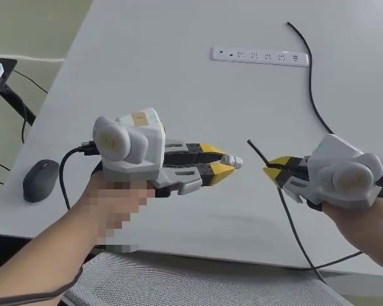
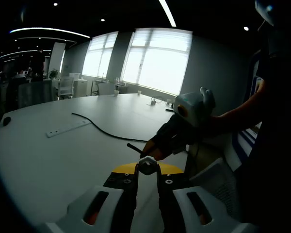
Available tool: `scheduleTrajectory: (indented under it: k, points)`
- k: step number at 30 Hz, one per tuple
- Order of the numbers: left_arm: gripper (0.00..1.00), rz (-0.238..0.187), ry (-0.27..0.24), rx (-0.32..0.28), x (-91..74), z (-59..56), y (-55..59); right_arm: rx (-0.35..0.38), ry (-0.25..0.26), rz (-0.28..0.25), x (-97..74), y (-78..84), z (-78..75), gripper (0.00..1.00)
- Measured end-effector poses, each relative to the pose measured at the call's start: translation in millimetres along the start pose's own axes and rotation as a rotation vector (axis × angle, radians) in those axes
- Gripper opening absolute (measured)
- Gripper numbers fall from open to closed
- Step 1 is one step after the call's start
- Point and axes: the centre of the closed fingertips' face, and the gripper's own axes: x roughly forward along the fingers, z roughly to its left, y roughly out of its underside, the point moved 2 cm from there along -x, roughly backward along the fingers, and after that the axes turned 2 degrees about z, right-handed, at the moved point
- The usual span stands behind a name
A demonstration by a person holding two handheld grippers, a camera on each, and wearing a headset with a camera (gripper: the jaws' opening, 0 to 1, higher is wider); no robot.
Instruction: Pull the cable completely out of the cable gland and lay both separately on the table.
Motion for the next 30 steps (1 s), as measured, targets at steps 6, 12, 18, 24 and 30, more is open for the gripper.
scheduleTrajectory:
  k: [6, 12, 18, 24, 30]
  points:
    - [0.15, -0.006, 0.005, -0.011, -3.7, 1.1, 9.0, -0.011, 0.003, 0.025, 1.8, -3.7, 0.4, 0.00]
    - [0.15, -0.016, 0.013, -0.030, -5.3, 0.9, 18.3, -0.026, -0.004, 0.056, 6.2, -6.0, 1.6, 0.00]
    - [0.15, -0.025, 0.010, -0.040, -8.3, 3.8, 30.2, -0.053, -0.018, 0.083, 11.1, -8.8, 5.7, 0.00]
    - [0.15, -0.025, 0.002, -0.047, -13.0, 9.3, 43.4, -0.074, -0.036, 0.101, 21.4, -14.6, 10.2, 0.00]
    - [0.15, -0.009, -0.013, -0.073, -21.4, 17.3, 60.0, -0.092, -0.046, 0.114, 39.1, -23.1, 11.1, 0.00]
